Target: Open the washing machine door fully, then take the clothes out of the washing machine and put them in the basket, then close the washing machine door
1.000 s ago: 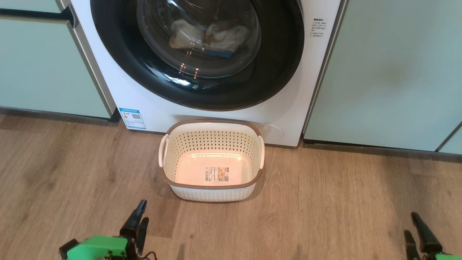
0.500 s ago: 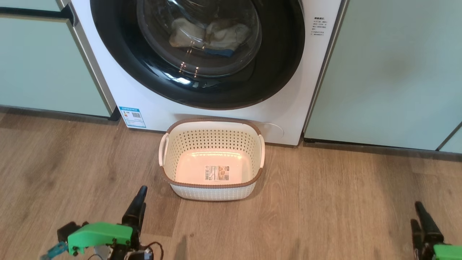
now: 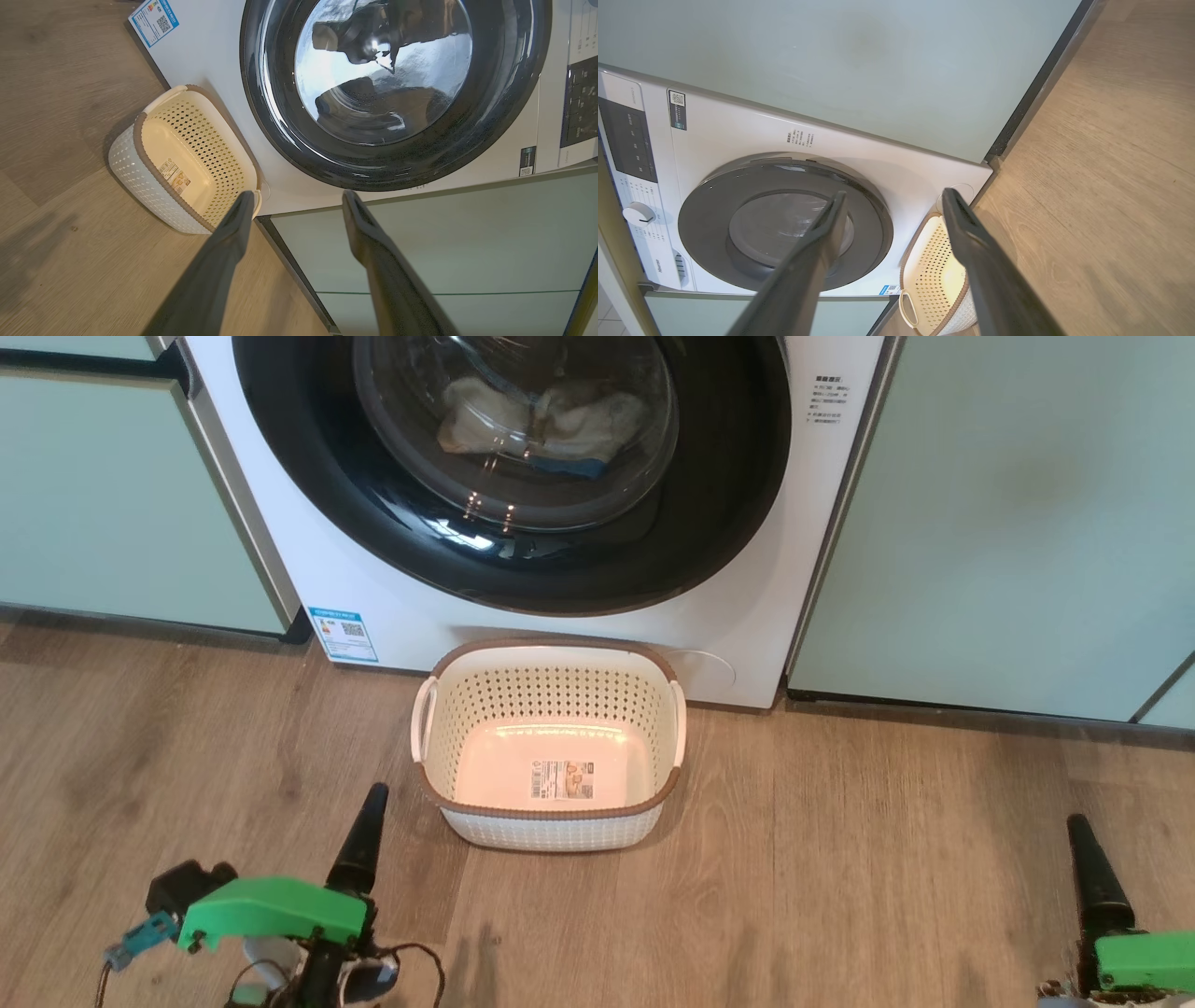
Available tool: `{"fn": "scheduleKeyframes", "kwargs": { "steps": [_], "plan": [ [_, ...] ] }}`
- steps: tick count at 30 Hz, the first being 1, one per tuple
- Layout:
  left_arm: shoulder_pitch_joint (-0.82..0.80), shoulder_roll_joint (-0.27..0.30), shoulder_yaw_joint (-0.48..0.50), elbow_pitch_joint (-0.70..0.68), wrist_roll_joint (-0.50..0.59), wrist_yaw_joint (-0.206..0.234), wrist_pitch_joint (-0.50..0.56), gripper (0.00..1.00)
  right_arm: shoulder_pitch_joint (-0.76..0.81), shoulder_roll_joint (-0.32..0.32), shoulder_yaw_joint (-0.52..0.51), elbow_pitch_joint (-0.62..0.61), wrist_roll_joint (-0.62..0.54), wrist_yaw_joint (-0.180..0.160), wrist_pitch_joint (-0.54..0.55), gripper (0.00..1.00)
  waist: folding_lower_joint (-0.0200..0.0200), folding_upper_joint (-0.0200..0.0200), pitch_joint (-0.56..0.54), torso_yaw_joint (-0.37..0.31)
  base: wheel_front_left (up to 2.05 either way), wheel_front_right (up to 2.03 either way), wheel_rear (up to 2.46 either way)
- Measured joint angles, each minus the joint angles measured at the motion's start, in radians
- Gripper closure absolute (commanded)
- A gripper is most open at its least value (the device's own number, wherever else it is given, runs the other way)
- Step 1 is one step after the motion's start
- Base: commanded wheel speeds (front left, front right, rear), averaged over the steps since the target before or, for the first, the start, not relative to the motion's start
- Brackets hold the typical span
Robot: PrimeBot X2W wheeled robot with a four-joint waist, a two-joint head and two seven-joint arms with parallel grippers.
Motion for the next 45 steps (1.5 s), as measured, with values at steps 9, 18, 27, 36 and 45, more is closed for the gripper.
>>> {"fn": "scheduleKeyframes", "kwargs": {
  "steps": [9,18,27,36,45],
  "plan": [
    [-0.011,0.000,-0.004,-0.015,0.112,0.000,-0.022,0.00,-0.001,0.000,0.016,-0.015,-0.154,0.000,-0.022,0.00,0.0000,0.0000,0.000,0.000,0.00,0.00,0.00],
    [-0.030,0.001,-0.005,-0.030,0.263,0.000,-0.044,0.00,-0.019,-0.001,0.039,-0.036,-0.332,0.000,-0.047,0.00,0.0000,0.0000,0.000,0.003,0.00,0.00,0.00],
    [-0.046,0.006,-0.024,-0.040,0.422,0.000,-0.075,0.00,-0.019,-0.011,0.072,-0.050,-0.514,0.000,-0.070,0.00,0.0000,0.0000,0.002,0.005,0.00,0.00,0.00],
    [-0.072,0.022,-0.040,-0.055,0.577,0.014,-0.100,0.00,-0.044,-0.024,0.084,-0.057,-0.685,0.000,-0.100,0.00,0.0000,0.0000,0.004,0.005,0.00,0.00,0.00],
    [-0.086,0.032,-0.060,-0.057,0.687,0.045,-0.126,0.00,-0.059,-0.025,0.086,-0.057,-0.829,0.000,-0.126,0.00,0.0000,0.0000,0.005,0.005,0.00,0.00,0.00]
  ]
}}
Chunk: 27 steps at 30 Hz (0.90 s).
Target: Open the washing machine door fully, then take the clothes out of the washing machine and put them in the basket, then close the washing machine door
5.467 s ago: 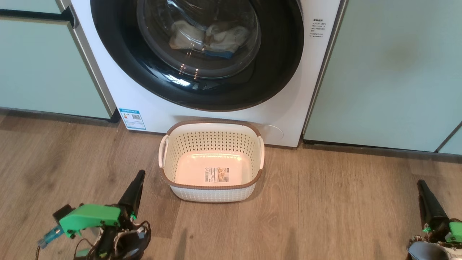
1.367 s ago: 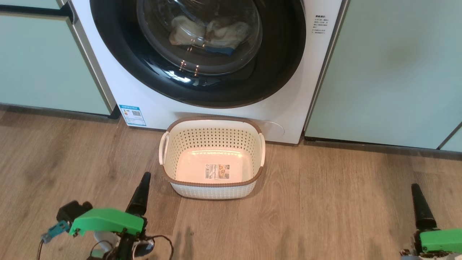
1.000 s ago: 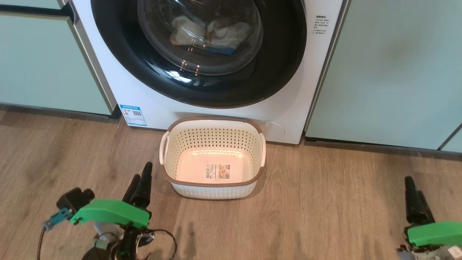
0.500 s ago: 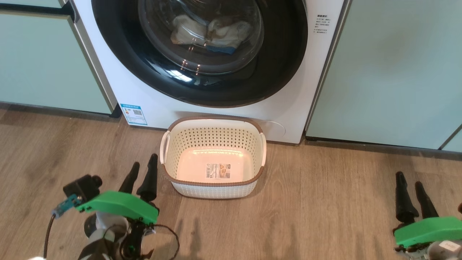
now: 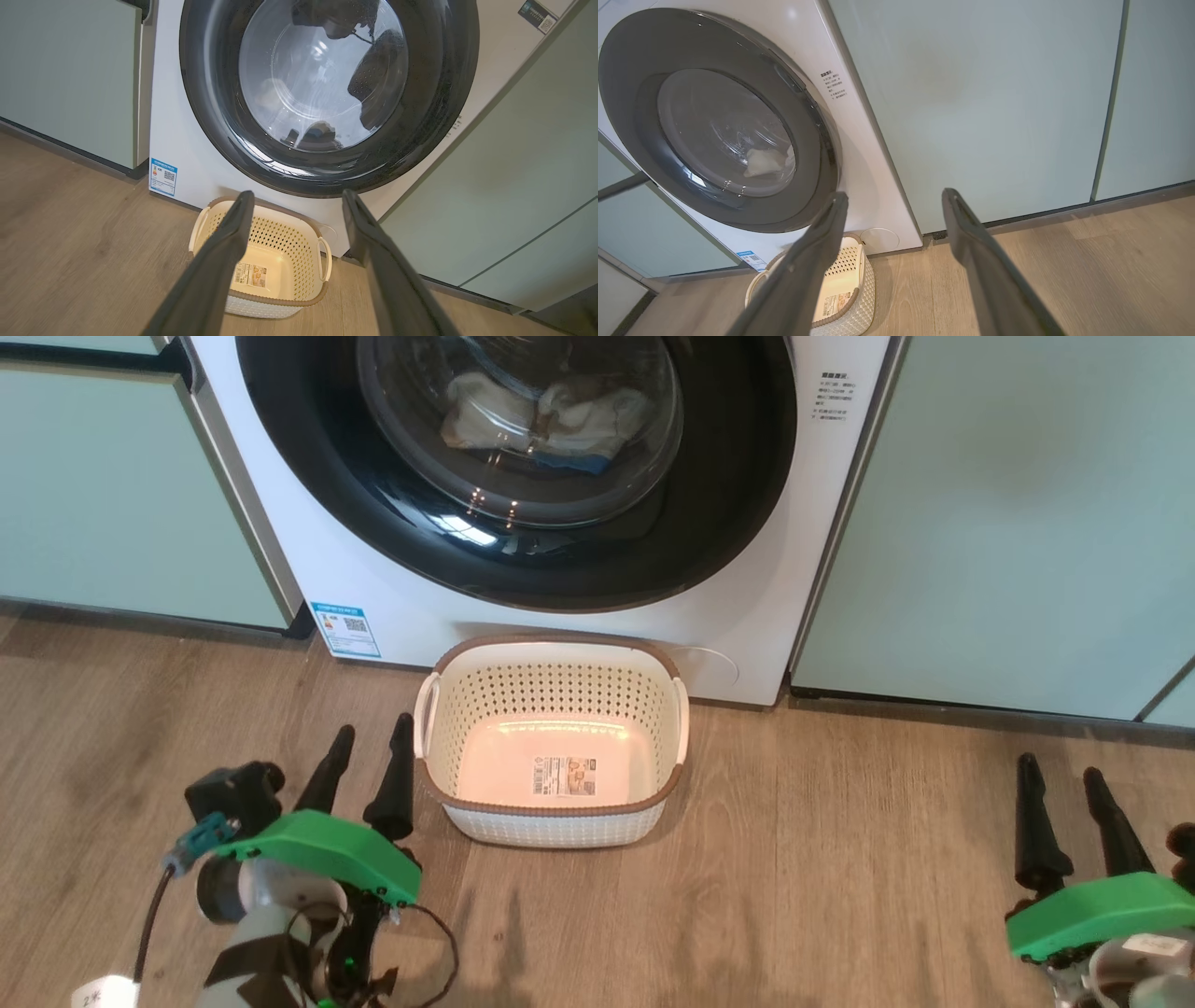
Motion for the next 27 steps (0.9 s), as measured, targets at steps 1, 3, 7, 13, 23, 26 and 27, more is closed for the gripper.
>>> {"fn": "scheduleKeyframes", "kwargs": {
  "steps": [1,3,7,13,23,26,27],
  "plan": [
    [-0.001,0.002,0.000,0.000,0.012,0.002,-0.004,0.00,0.000,0.000,0.000,0.000,-0.016,0.000,-0.004,0.00,0.0000,0.0000,0.000,0.000,0.00,0.00,0.00],
    [-0.006,0.003,0.000,-0.001,0.032,0.008,-0.010,0.00,0.000,0.000,0.000,0.000,-0.046,0.000,-0.007,0.00,0.0000,0.0000,0.000,0.000,0.00,0.00,0.00],
    [-0.022,0.009,0.000,-0.002,0.074,0.015,-0.021,0.00,0.000,0.000,0.000,0.000,-0.100,0.000,-0.017,0.00,0.0000,0.0000,0.001,0.000,0.00,0.00,0.00],
    [-0.030,0.014,-0.001,-0.002,0.148,0.024,-0.036,0.00,-0.004,0.001,-0.005,0.002,-0.175,0.000,-0.036,0.00,0.0000,0.0000,0.003,0.001,0.00,0.00,0.00],
    [-0.059,0.021,-0.005,-0.005,0.258,0.032,-0.063,0.00,-0.039,0.001,-0.004,-0.005,-0.296,0.000,-0.064,0.00,0.0000,0.0000,0.009,0.004,0.00,0.00,0.00],
    [-0.061,0.022,-0.005,-0.005,0.292,0.033,-0.072,0.00,-0.039,0.001,-0.004,-0.008,-0.332,0.000,-0.070,0.00,0.0000,0.0000,0.010,0.004,0.00,0.00,0.00],
    [-0.063,0.022,-0.005,-0.005,0.304,0.033,-0.076,0.00,-0.039,0.001,-0.004,-0.009,-0.345,0.000,-0.076,0.00,0.0000,0.0000,0.010,0.004,0.00,0.00,0.00]
  ]
}}
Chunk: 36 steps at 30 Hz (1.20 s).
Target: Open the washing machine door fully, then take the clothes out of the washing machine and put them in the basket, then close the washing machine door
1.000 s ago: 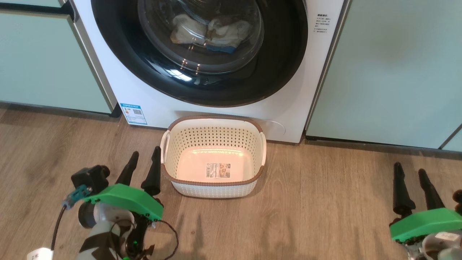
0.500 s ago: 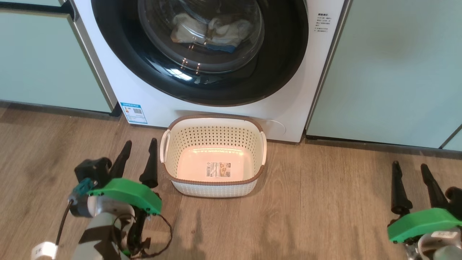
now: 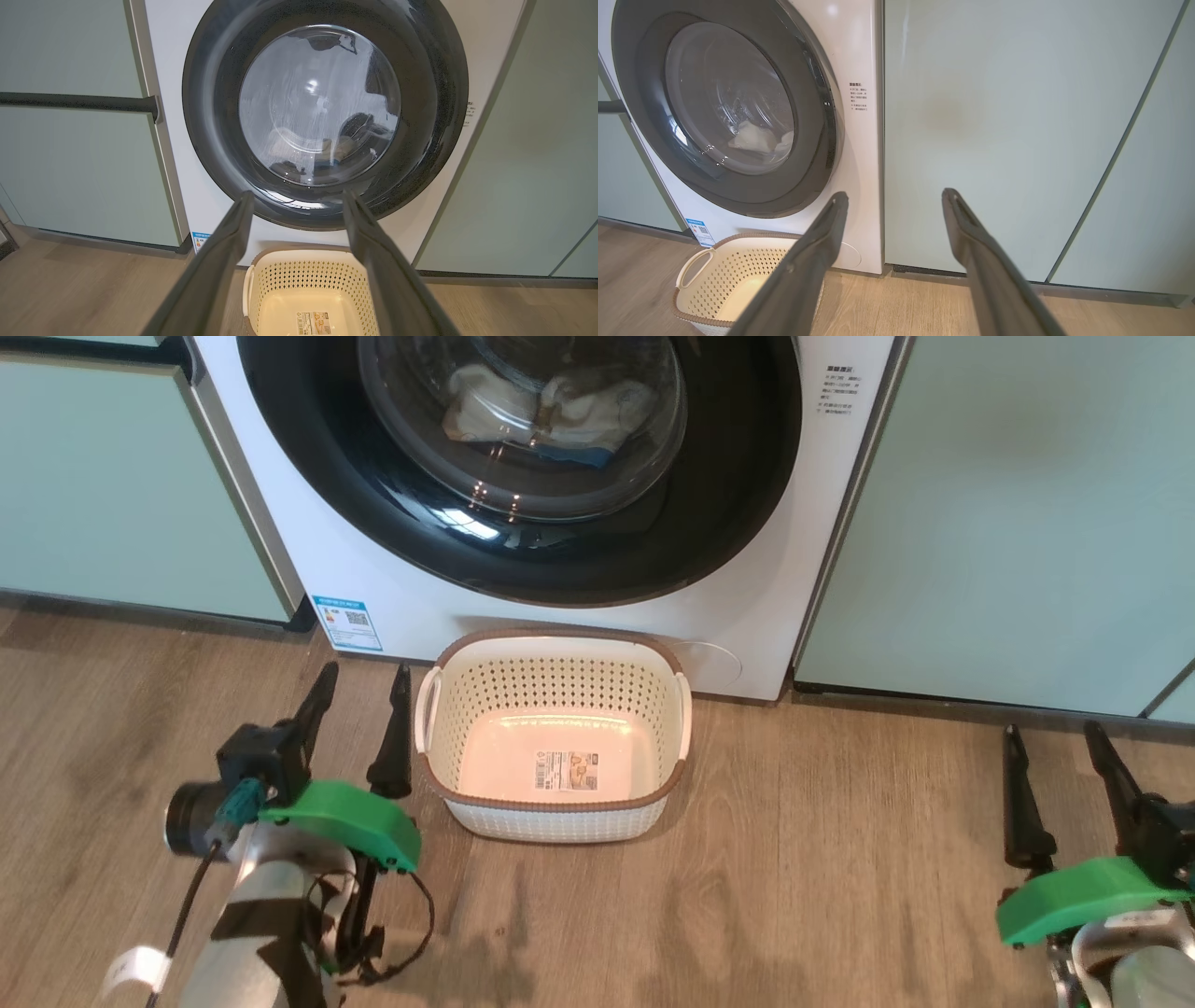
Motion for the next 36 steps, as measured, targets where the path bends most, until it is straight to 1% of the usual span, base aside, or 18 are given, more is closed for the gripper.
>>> {"fn": "scheduleKeyframes", "kwargs": {
  "steps": [5,14,24,36],
  "plan": [
    [-0.020,0.001,0.000,0.000,0.058,0.001,-0.016,0.00,0.000,0.001,-0.008,-0.004,-0.054,0.000,-0.011,0.00,0.0000,0.0000,-0.001,-0.001,0.00,0.00,0.00],
    [-0.036,0.001,0.005,0.010,0.159,0.001,-0.040,0.00,-0.002,0.004,-0.045,-0.007,-0.099,0.000,-0.040,0.00,0.0000,0.0000,-0.004,-0.003,0.00,0.00,0.00],
    [-0.039,0.000,0.015,0.038,0.158,0.000,-0.040,0.00,-0.002,0.005,-0.074,0.004,-0.050,0.000,-0.041,0.00,0.0000,0.0000,-0.007,0.000,0.00,0.00,0.00],
    [-0.039,-0.003,0.036,0.050,0.158,-0.001,-0.040,0.00,-0.002,0.005,-0.067,0.019,-0.025,0.000,-0.041,0.00,0.0000,0.0000,-0.003,0.000,0.00,0.00,0.00]
  ]
}}
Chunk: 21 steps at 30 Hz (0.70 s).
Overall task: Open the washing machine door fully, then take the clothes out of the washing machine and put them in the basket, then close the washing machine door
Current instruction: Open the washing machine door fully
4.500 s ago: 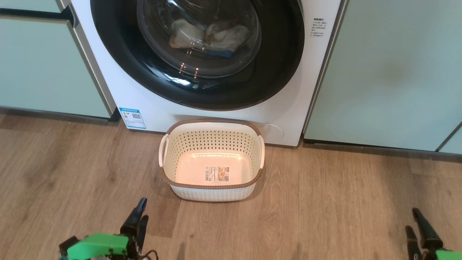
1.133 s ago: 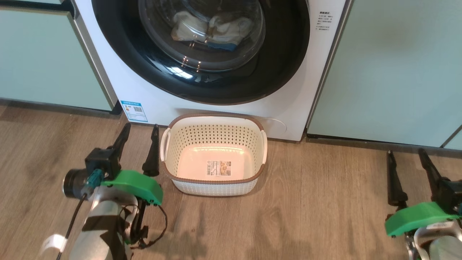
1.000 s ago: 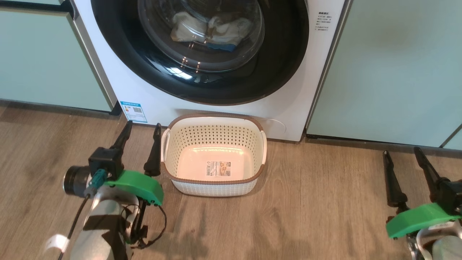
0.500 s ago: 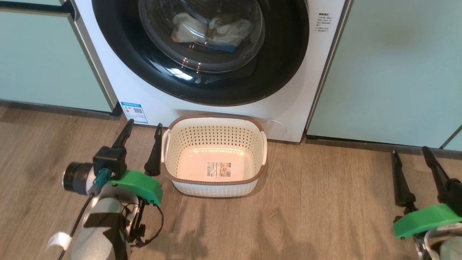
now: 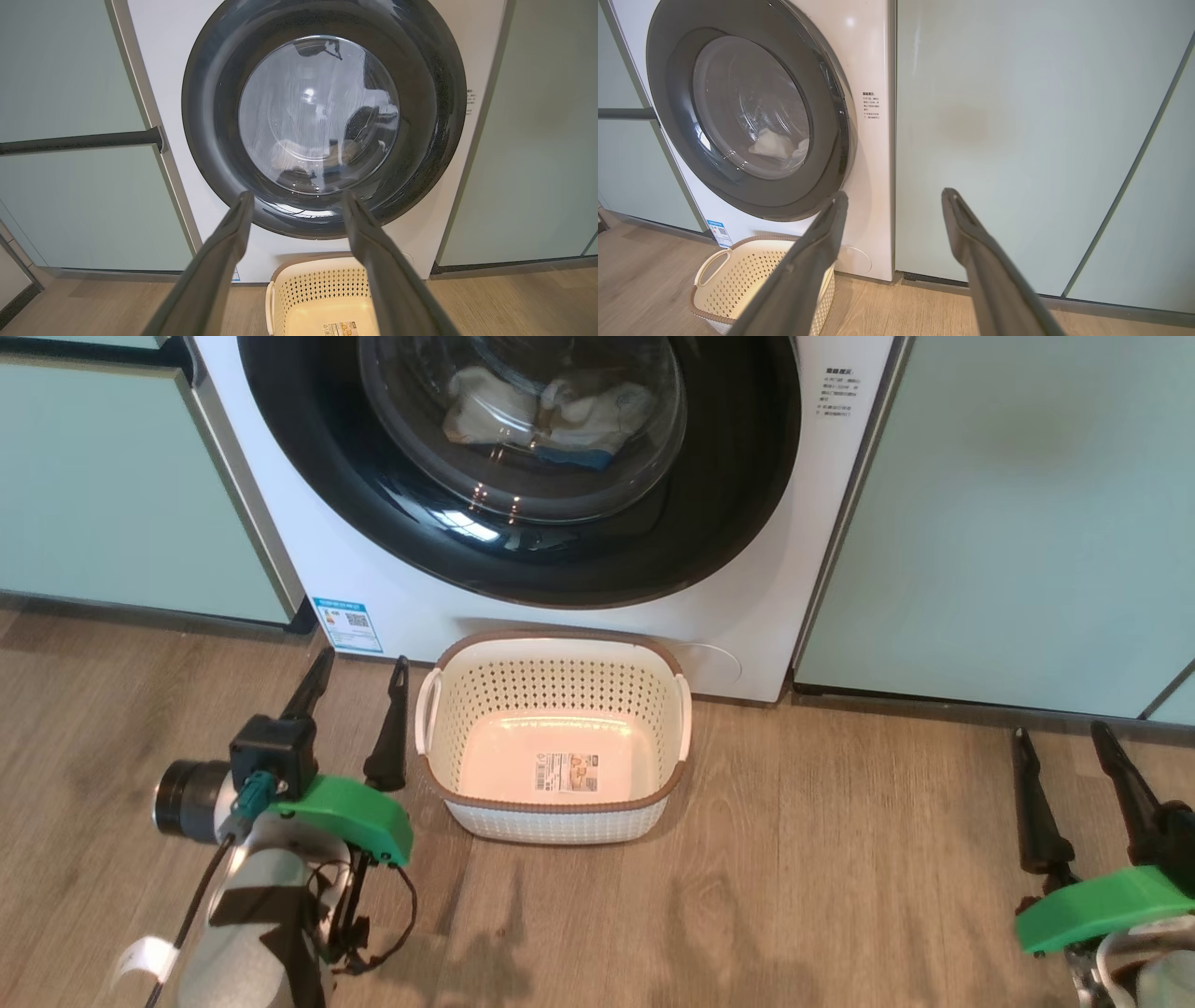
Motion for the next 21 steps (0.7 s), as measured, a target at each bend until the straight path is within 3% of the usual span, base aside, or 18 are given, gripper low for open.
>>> {"fn": "scheduleKeyframes", "kwargs": {
  "steps": [3,5,7,8,12,21],
  "plan": [
    [0.000,-0.001,0.002,0.007,0.000,0.000,0.000,0.00,0.000,0.000,0.001,0.000,0.011,0.000,0.000,0.03,0.0000,0.0000,0.003,0.001,0.00,0.00,0.00],
    [0.000,-0.002,0.003,0.010,0.000,0.000,0.000,0.00,0.000,0.000,0.008,0.000,0.018,0.000,0.000,0.44,0.0000,0.0000,0.006,0.002,0.00,0.00,0.00],
    [0.000,-0.002,0.004,0.015,0.000,0.000,0.000,0.00,-0.002,0.000,0.013,0.003,0.032,0.000,0.000,0.70,0.0000,0.0000,0.010,0.004,0.00,0.00,0.00],
    [0.000,-0.003,0.005,0.017,0.000,0.000,0.000,0.00,-0.005,0.000,0.013,0.004,0.044,0.000,0.000,1.00,0.0000,0.0000,0.013,0.005,0.00,0.00,0.00],
    [-0.004,-0.005,0.006,0.018,0.000,0.001,0.000,0.00,-0.042,0.000,0.004,0.014,0.130,0.000,0.000,1.00,0.0000,0.0000,0.033,0.008,0.00,0.00,0.00],
    [-0.053,-0.024,-0.003,0.016,0.008,0.002,-0.001,0.00,-0.202,-0.007,-0.063,0.100,0.456,0.000,0.000,1.00,0.0001,0.0000,0.115,0.027,0.00,0.00,0.00]
  ]
}}
